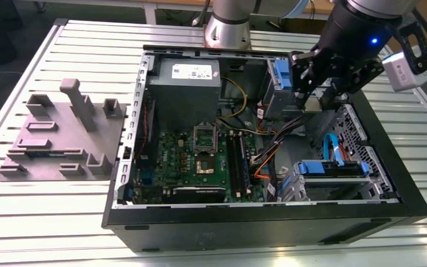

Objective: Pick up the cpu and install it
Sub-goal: 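Place the cpu into insertion slot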

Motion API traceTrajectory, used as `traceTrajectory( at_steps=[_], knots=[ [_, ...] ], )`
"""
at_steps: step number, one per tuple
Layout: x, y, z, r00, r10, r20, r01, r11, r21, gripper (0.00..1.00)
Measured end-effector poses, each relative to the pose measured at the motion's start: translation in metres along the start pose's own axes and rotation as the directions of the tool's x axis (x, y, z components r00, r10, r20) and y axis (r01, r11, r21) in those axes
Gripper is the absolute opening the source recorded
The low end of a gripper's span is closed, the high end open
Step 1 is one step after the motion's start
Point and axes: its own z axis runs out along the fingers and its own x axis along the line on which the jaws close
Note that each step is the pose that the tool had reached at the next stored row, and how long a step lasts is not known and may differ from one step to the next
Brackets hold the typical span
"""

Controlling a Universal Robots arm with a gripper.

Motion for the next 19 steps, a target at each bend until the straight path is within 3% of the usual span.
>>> traceTrajectory(
  at_steps=[5, 12, 19],
  knots=[
    [0.0113, -0.0001, -0.0002, 1.0, 0.0, 0.0, 0.0, 1.0, 0.0001, 0.47],
    [0.0212, -0.0002, -0.0003, 1.0, 0.0, 0.0, 0.0, 1.0, 0.0, 0.47],
    [0.0245, -0.0002, -0.0003, 1.0, 0.0, 0.0, 0.0, 1.0, 0.0, 0.47]
  ],
)
